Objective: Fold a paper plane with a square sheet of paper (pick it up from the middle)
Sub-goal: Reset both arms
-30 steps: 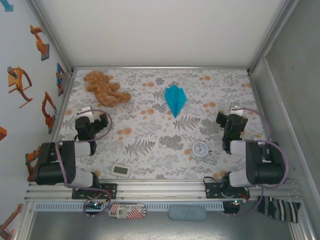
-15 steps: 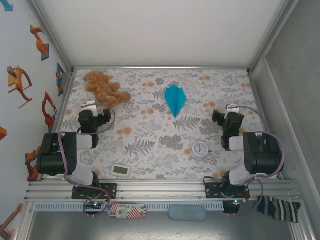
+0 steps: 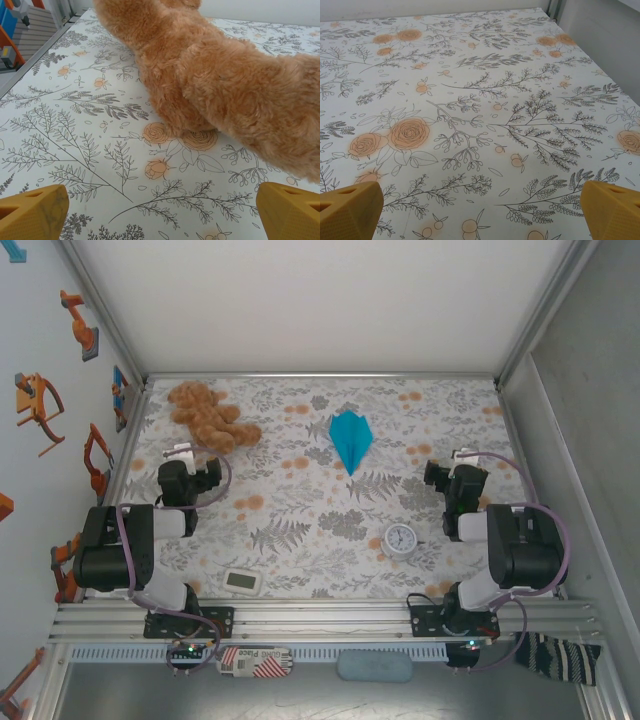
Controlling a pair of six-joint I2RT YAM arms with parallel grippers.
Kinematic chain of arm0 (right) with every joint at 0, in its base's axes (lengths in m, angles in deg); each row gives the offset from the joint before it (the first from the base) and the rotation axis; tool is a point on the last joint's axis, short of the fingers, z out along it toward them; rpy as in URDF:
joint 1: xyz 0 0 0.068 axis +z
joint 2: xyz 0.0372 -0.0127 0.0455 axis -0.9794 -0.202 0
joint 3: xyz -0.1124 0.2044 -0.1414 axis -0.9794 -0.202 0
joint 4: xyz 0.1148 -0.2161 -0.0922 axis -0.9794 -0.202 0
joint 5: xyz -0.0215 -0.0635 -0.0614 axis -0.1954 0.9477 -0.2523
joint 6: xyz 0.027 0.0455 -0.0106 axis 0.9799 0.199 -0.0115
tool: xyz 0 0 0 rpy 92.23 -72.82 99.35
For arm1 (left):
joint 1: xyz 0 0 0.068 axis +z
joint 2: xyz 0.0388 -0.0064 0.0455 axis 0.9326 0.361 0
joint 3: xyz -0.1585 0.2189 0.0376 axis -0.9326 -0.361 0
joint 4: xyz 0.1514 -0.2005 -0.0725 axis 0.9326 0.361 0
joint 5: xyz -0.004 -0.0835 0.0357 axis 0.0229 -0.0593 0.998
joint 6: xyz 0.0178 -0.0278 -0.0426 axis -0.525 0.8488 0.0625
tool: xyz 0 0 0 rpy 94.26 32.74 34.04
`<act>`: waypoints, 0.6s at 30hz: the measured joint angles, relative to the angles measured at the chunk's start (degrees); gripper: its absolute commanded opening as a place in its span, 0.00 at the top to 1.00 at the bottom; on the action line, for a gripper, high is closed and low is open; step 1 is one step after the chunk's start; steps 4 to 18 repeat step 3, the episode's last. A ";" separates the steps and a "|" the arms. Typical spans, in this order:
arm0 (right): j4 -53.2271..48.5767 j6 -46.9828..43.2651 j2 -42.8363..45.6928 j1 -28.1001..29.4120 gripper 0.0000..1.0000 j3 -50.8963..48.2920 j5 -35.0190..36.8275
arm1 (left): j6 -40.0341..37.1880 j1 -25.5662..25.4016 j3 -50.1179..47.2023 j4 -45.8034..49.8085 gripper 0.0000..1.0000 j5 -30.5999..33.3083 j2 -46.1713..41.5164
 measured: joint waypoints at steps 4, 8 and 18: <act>0.00 0.00 0.00 0.00 0.00 0.00 0.00 | 0.00 0.02 0.00 0.13 0.04 0.00 0.00; 0.00 0.00 0.00 0.00 0.00 0.00 0.00 | 0.00 0.02 0.00 0.13 0.04 0.00 0.00; 0.00 0.00 0.00 0.00 0.00 0.00 0.00 | 0.00 0.02 0.00 0.13 0.04 0.00 0.00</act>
